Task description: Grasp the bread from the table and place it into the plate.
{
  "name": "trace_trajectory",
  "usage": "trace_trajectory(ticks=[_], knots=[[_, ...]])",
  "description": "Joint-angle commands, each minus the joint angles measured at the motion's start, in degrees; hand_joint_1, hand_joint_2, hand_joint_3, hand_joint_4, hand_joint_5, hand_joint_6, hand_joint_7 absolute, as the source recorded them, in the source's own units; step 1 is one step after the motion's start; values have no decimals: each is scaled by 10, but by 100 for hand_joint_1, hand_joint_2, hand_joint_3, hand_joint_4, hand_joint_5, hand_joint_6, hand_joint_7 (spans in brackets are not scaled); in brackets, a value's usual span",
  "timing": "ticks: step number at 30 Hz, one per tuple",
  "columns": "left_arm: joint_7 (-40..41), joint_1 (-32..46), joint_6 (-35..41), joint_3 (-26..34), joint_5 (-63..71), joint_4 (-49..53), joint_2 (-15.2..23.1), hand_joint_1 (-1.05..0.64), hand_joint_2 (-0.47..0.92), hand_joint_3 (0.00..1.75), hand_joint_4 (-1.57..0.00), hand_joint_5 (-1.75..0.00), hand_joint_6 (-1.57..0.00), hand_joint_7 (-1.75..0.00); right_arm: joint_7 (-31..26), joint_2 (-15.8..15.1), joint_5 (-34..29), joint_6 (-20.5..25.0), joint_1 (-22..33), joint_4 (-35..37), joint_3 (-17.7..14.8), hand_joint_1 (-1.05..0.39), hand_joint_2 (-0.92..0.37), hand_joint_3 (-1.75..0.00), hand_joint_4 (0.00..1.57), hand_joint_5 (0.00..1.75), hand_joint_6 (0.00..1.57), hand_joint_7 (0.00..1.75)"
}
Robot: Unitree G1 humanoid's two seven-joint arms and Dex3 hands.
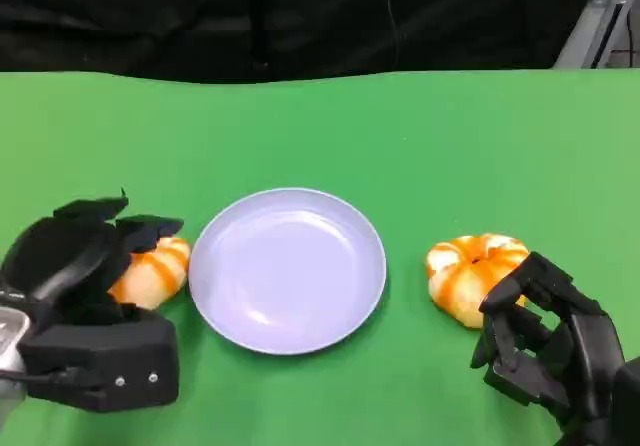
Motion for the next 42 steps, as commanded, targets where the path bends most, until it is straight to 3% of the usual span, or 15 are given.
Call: trace_trajectory(ticks=[1,7,14,24,28,42], knots=[[16,-27,6,-19,9,42,16,-94,92,7,-29,-4,-50,0,2,-5,4,-12,0,4,-5,-14,-64,-109,83,175,63,160],[28,-47,3,-39,6,78,18,-92,92,7,-31,-4,-50,0,5,-6,5,-16,-2,9,-6,-15,-64,-109,82,175,63,159],[65,-125,-14,-77,-2,257,-8,-89,92,10,-34,-4,-50,-1,5,-6,5,-18,-2,9,-6,-15,-64,-109,82,175,63,159],[87,-142,-28,-97,-12,292,-7,-90,92,10,-35,-3,-50,-1,5,-6,5,-18,-2,9,-7,-16,-64,-109,82,175,63,158],[86,-166,-16,-105,-17,346,-30,-90,92,13,-33,-1,-48,0,2,-4,4,-12,-1,5,-7,-14,-63,-109,82,175,64,159],[93,-197,-24,-119,-36,401,-38,-85,92,14,-34,-1,-48,0,6,-8,7,-11,-2,10,-10,-15,-64,-108,82,175,63,159]])
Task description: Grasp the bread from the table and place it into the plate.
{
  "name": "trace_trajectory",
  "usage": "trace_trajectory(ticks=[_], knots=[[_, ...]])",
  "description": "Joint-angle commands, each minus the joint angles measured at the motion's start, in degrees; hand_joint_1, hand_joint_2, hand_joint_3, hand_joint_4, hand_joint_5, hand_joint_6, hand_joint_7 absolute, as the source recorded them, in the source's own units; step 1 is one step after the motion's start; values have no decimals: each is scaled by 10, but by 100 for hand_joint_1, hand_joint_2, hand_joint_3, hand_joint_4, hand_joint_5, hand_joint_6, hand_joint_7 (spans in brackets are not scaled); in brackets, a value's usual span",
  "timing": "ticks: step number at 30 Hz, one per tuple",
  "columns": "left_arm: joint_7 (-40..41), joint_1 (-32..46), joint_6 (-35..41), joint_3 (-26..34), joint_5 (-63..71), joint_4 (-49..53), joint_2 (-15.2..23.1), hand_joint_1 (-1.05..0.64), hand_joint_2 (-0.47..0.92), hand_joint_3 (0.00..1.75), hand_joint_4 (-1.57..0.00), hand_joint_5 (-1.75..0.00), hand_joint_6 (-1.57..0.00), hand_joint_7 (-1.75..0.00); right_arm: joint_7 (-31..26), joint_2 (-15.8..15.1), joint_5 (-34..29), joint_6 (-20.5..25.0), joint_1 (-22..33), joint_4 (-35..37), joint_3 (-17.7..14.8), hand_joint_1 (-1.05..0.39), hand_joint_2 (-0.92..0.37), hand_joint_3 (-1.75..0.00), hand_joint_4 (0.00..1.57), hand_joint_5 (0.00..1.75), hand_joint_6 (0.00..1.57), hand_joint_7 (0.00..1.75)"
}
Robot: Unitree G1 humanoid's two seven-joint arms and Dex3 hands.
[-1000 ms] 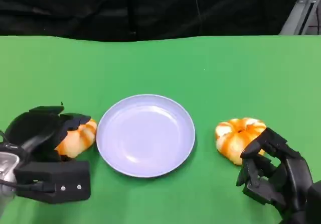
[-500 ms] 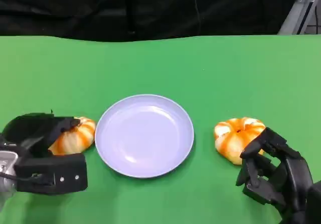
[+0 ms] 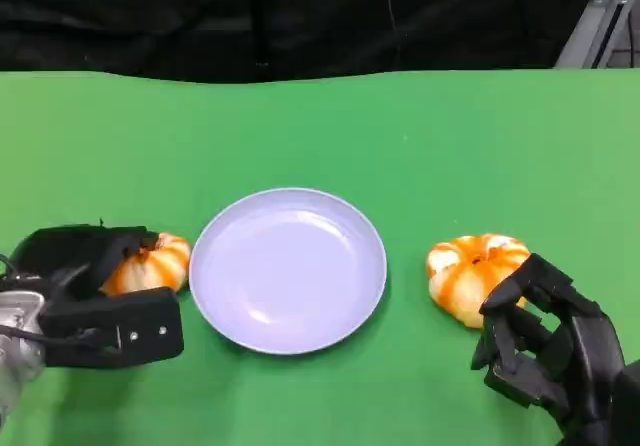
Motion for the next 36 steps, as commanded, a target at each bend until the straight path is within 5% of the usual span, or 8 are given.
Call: trace_trajectory(ticks=[1,23,27,31,33,34,35,36], knots=[[8,-10,-1,-4,-10,14,4,-85,92,14,-34,-1,-48,0,-1,-7,5,0,0,0,-8,-15,-64,-108,82,175,63,159],[16,-1,-27,-36,-23,58,-14,-64,92,16,-54,-5,-60,-2,-6,-6,2,5,7,-16,-3,-15,-65,-106,82,175,63,158],[16,2,-14,-37,-29,56,-21,-40,92,15,-70,-7,-68,-3,-7,-4,3,8,8,-19,-3,-15,-65,-107,82,175,63,158],[34,16,-30,-13,-65,54,-28,-7,92,24,-106,-14,-98,-9,-6,-5,3,6,7,-17,-3,-15,-65,-107,82,175,64,158],[35,19,-37,-3,-81,55,-30,-2,92,36,-90,-93,-115,-21,-7,-4,4,6,8,-18,-4,-15,-64,-107,82,175,64,159],[39,20,-38,0,-85,56,-31,-2,92,38,-82,-117,-117,-26,-7,-3,4,6,8,-18,-4,-15,-64,-107,82,175,64,159],[46,20,-39,2,-88,57,-31,-1,92,36,-72,-149,-97,-75,-6,-3,6,5,8,-18,-4,-15,-64,-107,82,175,64,159],[53,20,-44,5,-91,58,-31,0,92,34,-68,-162,-77,-118,-4,-4,7,4,7,-16,-4,-15,-64,-107,83,175,64,159]])
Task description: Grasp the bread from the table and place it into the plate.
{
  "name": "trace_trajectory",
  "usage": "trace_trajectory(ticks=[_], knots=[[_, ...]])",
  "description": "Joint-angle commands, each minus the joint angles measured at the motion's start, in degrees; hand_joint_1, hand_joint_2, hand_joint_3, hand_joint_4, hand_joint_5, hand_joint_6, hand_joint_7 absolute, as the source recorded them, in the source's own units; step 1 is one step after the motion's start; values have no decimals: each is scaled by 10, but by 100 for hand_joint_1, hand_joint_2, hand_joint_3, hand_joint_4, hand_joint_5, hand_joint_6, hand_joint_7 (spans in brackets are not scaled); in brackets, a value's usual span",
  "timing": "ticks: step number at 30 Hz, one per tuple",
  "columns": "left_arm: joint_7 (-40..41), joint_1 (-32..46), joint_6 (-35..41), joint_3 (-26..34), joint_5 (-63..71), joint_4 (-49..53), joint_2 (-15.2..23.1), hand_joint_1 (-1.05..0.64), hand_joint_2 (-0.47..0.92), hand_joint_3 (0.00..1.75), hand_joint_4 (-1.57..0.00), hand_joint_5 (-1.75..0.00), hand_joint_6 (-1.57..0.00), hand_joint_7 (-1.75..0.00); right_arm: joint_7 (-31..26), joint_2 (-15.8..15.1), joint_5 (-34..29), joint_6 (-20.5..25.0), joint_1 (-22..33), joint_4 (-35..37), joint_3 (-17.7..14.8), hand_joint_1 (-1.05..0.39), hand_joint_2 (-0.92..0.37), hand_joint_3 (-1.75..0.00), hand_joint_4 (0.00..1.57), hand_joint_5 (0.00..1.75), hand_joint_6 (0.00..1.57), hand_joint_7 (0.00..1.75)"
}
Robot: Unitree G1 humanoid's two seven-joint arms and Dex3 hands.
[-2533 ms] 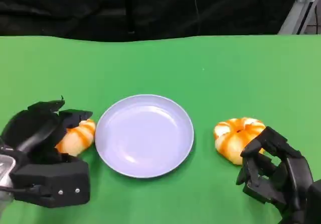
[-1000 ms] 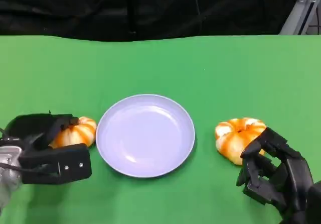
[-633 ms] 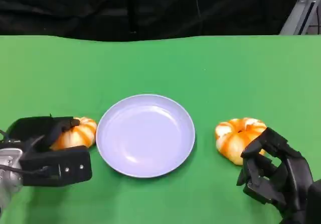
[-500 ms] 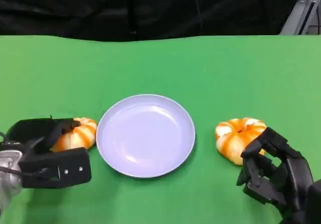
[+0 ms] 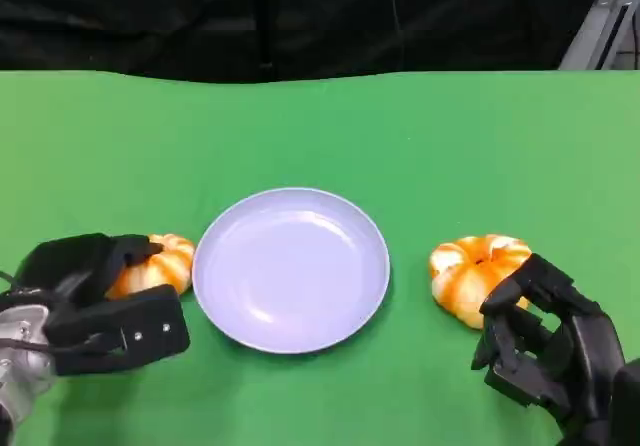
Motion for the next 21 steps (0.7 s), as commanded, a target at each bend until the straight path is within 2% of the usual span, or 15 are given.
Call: trace_trajectory(ticks=[1,3,5,16,21], knots=[[14,19,-21,11,-16,8,-6,1,92,34,-65,-169,-59,-151,3,-5,7,-11,3,-4,-6,-15,-64,-107,83,175,63,159],[21,19,-28,16,-20,6,-5,3,92,32,-62,-173,-47,-169,4,-6,7,-12,2,0,-7,-15,-64,-107,82,175,63,159],[25,18,-32,18,-19,5,-3,4,92,32,-61,-174,-44,-173,6,-6,9,-11,2,0,-7,-16,-64,-107,82,175,64,159],[34,11,-46,34,-28,-15,6,5,91,29,-61,-175,-43,-175,2,-5,7,-6,5,-7,-8,-15,-64,-108,83,175,64,159],[35,3,-51,53,-33,-62,20,2,91,36,-65,-175,-52,-172,8,-6,12,-7,4,-5,-9,-15,-64,-108,83,175,64,159]])
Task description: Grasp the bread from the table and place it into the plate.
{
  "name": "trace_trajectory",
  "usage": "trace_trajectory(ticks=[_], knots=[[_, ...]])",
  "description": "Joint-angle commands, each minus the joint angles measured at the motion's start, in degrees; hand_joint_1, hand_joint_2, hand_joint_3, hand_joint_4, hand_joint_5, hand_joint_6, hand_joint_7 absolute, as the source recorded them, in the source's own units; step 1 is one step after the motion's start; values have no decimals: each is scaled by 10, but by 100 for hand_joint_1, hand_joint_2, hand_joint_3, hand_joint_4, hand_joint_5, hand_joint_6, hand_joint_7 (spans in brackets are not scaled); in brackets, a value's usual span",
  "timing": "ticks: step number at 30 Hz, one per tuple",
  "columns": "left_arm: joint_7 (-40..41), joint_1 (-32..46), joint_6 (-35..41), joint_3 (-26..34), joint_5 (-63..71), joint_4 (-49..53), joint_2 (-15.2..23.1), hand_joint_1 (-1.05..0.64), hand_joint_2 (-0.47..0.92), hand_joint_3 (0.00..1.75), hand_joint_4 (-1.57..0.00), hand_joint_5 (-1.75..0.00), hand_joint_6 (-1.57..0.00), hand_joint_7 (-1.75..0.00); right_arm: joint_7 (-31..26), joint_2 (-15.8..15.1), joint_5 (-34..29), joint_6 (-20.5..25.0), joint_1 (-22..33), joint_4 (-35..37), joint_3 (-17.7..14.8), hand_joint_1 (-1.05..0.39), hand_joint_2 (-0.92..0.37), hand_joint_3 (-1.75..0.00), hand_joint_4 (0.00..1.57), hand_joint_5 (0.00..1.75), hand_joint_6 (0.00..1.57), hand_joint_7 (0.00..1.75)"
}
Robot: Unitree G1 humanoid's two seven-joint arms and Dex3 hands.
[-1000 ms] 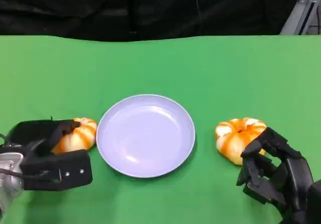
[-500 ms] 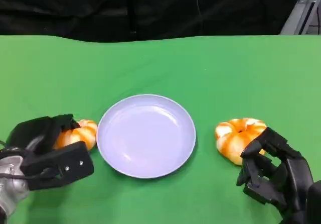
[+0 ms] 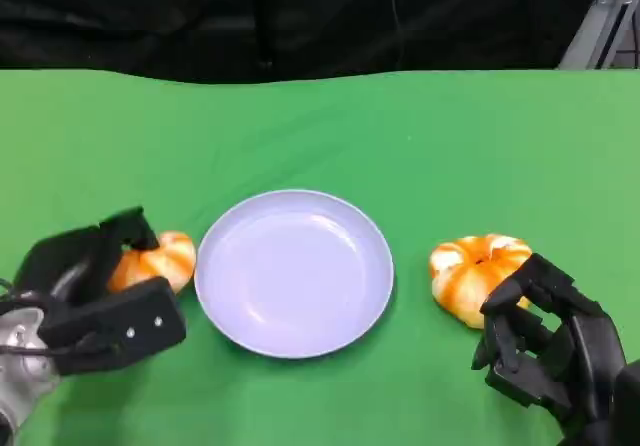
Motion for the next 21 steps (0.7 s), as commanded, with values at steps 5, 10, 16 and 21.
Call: trace_trajectory(ticks=[5,10,16,21], knots=[[-4,-5,-3,26,-7,-75,21,3,88,38,-66,-175,-67,-152,1,-8,8,4,5,-10,-8,-16,-63,-108,83,175,64,159],[-14,1,-7,26,-5,-109,23,1,83,50,-62,-174,-67,-150,1,-8,8,2,5,-8,-7,-15,-64,-108,83,175,64,158],[-32,14,-13,25,-10,-152,9,2,85,51,-63,-175,-60,-164,-3,-7,5,7,5,-12,-7,-15,-64,-107,82,175,64,158],[-40,12,-37,12,-3,-162,-6,4,84,52,-64,-175,-60,-165,0,-6,9,-1,4,-6,-8,-14,-64,-107,82,175,64,158]])
